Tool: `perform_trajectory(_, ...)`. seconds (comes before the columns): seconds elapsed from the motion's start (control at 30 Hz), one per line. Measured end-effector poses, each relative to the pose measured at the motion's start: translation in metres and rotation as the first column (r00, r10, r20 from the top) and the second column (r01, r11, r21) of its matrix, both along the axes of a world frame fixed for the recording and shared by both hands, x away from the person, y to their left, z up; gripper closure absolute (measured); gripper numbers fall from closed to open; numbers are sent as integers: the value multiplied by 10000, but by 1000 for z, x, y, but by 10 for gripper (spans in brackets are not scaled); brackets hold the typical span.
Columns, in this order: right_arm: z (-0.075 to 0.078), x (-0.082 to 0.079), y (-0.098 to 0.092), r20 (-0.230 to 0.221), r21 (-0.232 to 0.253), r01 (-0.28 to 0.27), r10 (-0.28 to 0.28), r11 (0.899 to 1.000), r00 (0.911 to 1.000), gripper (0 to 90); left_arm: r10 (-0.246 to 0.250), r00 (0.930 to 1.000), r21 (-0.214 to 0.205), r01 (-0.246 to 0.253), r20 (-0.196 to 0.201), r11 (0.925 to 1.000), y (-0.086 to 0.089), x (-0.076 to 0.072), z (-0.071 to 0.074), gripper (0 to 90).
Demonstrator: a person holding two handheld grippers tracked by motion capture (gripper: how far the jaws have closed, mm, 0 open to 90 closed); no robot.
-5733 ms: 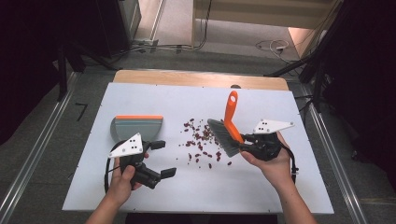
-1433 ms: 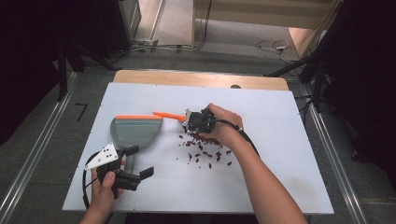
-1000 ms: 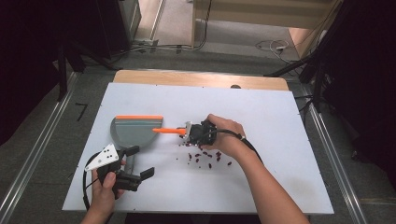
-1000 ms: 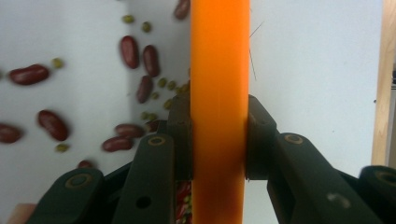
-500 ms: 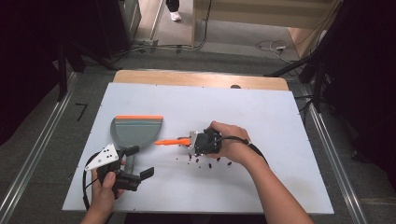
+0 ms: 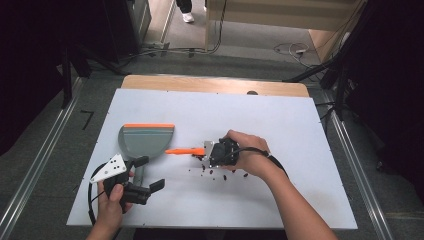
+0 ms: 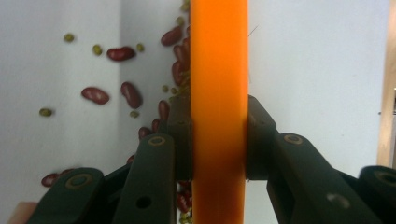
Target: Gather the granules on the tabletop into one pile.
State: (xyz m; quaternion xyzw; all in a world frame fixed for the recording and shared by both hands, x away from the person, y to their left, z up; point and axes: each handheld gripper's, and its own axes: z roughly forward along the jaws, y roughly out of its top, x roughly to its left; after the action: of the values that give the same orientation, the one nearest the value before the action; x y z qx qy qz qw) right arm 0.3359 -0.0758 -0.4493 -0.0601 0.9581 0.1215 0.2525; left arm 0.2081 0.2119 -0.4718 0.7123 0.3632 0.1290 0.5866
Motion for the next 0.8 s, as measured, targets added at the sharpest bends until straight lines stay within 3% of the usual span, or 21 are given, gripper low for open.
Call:
perform_trajectory(0.2, 17, 1, -1, 420, 829, 546, -583, 9951, 9974, 686, 106, 9999, -67, -106, 12, 9999, 2, 0, 0, 3)
perform_trajectory(0.4, 38, 0, 1, 62, 1558, 1222, -1247, 9802, 9922, 686, 150, 9999, -86, -150, 77, 9999, 3, 0, 1, 3)
perform_trajectory(0.5, 44, -4, 4, -738, 1854, 1835, -1725, 9654, 9822, 686, 240, 9995, -138, -238, 184, 9996, 4, -1, 1, 3)
perform_trajectory(0.57, 48, -6, 6, -1347, 2091, 2289, -2038, 9507, 9697, 686, 289, 9992, -168, -284, 266, 9995, 5, -2, 2, 3)
perform_trajectory(0.63, 51, -9, 8, -2173, 2245, 2905, -2428, 9302, 9454, 686, 305, 9990, -170, -300, 316, 9994, 6, -3, 3, 3)
perform_trajectory(0.67, 52, -9, 9, -2468, 2347, 3041, -2460, 9233, 9373, 686, 316, 9989, -178, -310, 336, 9994, 7, -3, 3, 3)
perform_trajectory(0.77, 52, -15, 14, -2997, 2410, 3376, -2611, 9099, 9176, 686, 326, 9989, -179, -320, 347, 9993, 8, -2, 2, 3)
perform_trajectory(0.8, 51, -16, 16, -3364, 2323, 3570, -2696, 9048, 9023, 687, 330, 9989, -174, -324, 335, 9993, 8, -2, 2, 3)
